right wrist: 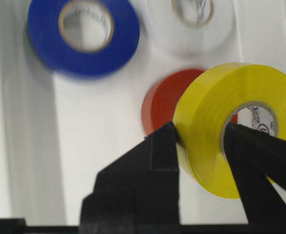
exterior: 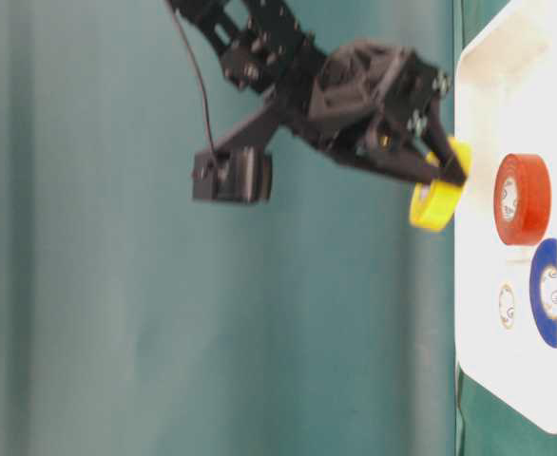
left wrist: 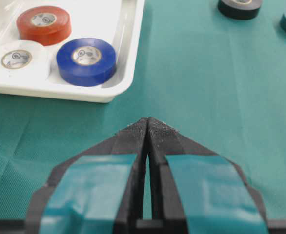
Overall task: Put the tape into the white case with the right arm.
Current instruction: 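Carry the yellow roll over the tray and lower it right of red, then open the right gripper and withdraw it to the right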
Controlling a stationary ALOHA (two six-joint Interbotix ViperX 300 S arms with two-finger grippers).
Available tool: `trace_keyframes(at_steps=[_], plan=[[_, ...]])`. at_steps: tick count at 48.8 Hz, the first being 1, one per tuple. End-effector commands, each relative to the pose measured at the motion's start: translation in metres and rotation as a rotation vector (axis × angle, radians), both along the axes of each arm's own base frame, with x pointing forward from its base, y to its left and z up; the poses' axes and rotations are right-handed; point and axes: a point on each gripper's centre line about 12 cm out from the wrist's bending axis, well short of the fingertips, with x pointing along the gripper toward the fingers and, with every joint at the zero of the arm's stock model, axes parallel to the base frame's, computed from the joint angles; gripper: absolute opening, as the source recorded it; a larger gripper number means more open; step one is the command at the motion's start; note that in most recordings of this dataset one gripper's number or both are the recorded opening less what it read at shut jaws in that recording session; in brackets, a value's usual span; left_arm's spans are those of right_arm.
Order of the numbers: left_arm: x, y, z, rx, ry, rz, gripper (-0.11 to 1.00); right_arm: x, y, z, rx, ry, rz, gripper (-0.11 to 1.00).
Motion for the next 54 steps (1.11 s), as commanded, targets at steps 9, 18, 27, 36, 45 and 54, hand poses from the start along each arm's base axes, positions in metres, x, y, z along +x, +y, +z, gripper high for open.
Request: trace_keyframes(at_steps=[9, 18, 27, 36, 45, 54], plan=[[0.001, 0.000, 0.004, -0.002, -0.009, 0.004, 0.00, -0.030, -0.010, 0.013, -0.001, -0.048, -0.034, 0.03], [0.001, 0.000, 0.005, -0.002, -0.012, 0.004, 0.00, -0.039, -0.009, 0.005, 0.007, -0.050, -0.018, 0.03], [0.001, 0.000, 0.005, -0.002, -0.012, 0.004, 0.00, -0.041, -0.014, 0.005, 0.009, -0.058, -0.028, 0.03], [0.001, 0.000, 0.005, -0.002, -0.012, 0.004, 0.00, -0.041, -0.013, 0.003, 0.012, -0.063, -0.024, 0.03], [0.001, 0.001, 0.005, -0.001, -0.012, 0.003, 0.00, -0.042, -0.013, -0.003, 0.020, -0.048, -0.023, 0.03], [0.001, 0.000, 0.004, -0.002, -0.011, 0.004, 0.00, -0.042, -0.014, -0.007, 0.023, -0.030, -0.032, 0.36]])
